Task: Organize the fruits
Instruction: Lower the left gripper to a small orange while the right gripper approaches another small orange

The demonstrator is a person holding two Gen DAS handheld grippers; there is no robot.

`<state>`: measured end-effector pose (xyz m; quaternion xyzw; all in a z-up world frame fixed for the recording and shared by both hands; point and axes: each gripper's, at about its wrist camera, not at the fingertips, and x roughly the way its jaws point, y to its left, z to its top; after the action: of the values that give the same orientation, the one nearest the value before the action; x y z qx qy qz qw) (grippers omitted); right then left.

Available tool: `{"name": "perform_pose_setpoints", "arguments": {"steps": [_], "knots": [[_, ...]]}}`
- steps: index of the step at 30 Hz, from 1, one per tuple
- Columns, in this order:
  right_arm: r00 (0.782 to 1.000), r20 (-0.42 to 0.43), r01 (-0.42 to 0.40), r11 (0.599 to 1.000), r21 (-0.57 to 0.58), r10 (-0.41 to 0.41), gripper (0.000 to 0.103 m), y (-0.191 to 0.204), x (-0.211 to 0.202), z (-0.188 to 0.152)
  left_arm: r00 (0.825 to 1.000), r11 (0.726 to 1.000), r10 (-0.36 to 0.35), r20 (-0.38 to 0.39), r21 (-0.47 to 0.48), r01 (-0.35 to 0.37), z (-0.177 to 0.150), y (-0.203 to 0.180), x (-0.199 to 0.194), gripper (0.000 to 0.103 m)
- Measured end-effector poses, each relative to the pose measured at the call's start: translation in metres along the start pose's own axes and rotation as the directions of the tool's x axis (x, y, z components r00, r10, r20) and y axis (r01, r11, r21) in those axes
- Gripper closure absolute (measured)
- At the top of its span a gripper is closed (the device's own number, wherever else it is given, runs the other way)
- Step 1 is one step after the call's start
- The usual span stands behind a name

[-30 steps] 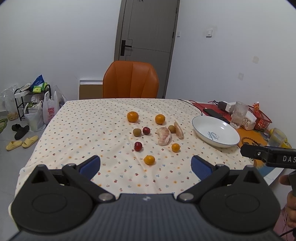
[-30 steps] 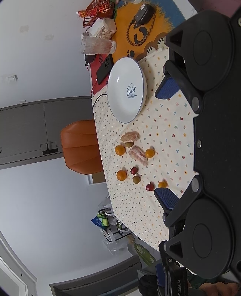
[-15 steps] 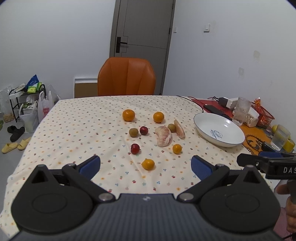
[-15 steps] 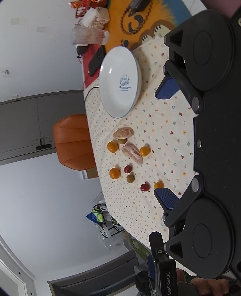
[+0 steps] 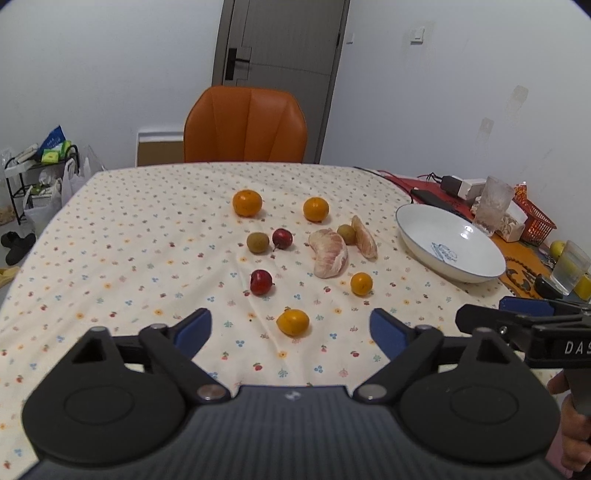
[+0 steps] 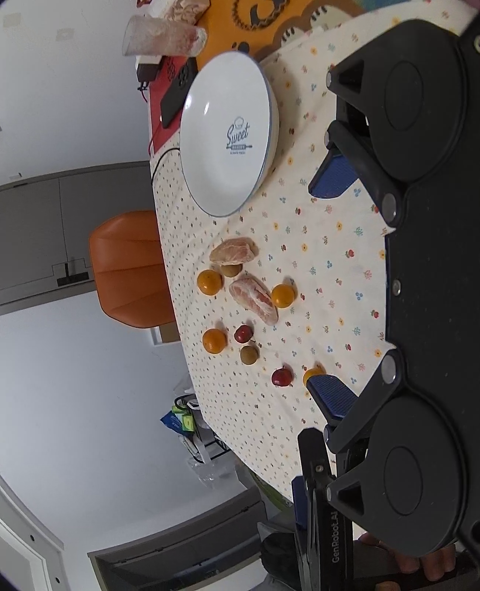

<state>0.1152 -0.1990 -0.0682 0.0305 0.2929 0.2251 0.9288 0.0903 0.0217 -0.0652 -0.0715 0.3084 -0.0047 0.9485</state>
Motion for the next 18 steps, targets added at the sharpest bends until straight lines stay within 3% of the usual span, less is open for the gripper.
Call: {"name": "perform_pose_setpoints", "arguments": {"steps": [7,13,18], "knots": [[0.999,-0.037,-0.024,1.0,0.01,0.024,0.012,-0.006,0.028,0.001,0.998,1.0,-0.018,-0.056,-0.025,0.017,-0.001,0.004,0.031,0.037],[0.997,-0.071,-0.04,0.999,0.012,0.041,0.024,-0.011,0.05,0.0,0.995,0.999,-0.032,-0.093,-0.034,0.029,0.0,0.005,0.055,0.046],[0.994,-0.09,-0.054,0.998,0.016,0.055,0.028,-0.015,0.064,0.002,0.993,0.999,-0.04,-0.112,-0.033,0.036,0.004,0.004,0.068,0.056]]}}
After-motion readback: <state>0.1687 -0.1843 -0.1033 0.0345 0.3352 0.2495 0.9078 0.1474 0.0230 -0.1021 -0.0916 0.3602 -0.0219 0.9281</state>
